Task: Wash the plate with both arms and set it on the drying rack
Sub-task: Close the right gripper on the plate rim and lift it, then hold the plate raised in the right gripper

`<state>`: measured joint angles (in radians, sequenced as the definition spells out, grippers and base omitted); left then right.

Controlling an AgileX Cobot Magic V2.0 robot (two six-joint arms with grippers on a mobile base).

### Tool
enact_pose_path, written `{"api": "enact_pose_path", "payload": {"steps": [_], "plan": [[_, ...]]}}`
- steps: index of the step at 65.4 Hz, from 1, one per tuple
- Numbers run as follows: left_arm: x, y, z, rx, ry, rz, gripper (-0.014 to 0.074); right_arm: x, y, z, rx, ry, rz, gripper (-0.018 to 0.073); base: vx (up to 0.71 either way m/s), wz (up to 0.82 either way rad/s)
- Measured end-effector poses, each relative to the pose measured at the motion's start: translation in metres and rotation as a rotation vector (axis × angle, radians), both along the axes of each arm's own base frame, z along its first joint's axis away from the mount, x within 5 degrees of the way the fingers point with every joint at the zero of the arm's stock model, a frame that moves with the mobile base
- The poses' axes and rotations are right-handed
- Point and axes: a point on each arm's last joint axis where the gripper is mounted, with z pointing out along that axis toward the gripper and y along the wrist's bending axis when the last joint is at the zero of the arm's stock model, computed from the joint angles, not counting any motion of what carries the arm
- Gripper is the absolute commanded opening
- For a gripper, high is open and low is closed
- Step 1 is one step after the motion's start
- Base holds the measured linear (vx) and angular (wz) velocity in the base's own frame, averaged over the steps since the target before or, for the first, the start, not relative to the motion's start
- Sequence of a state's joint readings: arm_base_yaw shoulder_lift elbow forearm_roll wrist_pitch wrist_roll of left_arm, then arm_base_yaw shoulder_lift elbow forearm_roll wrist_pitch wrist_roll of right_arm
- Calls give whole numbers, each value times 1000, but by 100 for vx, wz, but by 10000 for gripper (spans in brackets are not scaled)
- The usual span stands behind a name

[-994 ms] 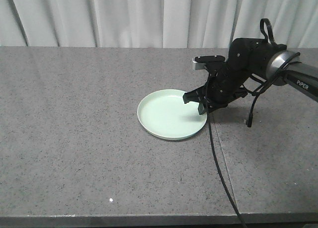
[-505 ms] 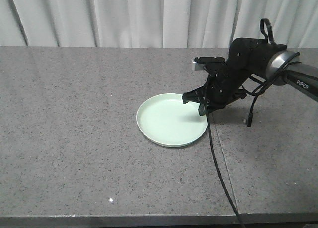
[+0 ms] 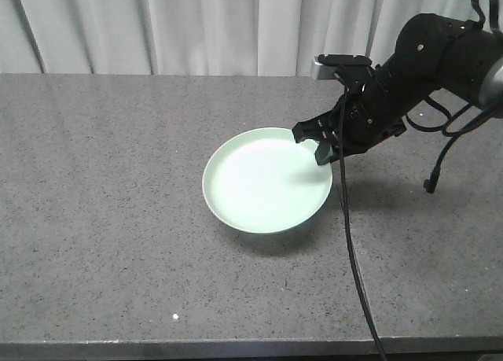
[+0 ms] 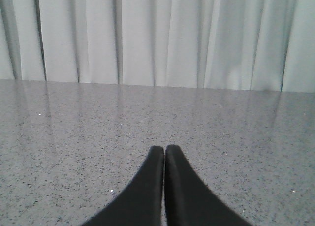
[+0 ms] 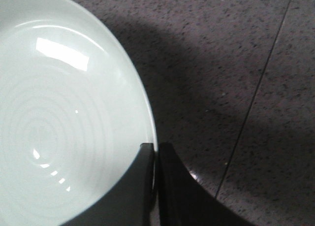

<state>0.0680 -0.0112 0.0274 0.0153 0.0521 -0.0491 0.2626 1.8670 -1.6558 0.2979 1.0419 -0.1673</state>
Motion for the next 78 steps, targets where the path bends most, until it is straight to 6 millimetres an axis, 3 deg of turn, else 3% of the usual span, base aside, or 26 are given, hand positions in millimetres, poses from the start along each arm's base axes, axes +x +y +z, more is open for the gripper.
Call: {"api": "enact_pose_path", "payload": {"steps": [19, 48, 61, 78], "plan": [[0, 0, 0, 0, 0, 0, -6, -57, 24, 18, 39, -46, 89, -3, 0, 0], [0, 0, 0, 0, 0, 0, -6, -132, 9, 23, 155, -35, 144, -3, 0, 0], [0, 0, 0, 0, 0, 0, -6, -151, 2, 15, 153, -18, 141, -2, 0, 0], [0, 0, 0, 0, 0, 0, -6, -154, 1, 12, 153, -2, 141, -1, 0, 0]]}}
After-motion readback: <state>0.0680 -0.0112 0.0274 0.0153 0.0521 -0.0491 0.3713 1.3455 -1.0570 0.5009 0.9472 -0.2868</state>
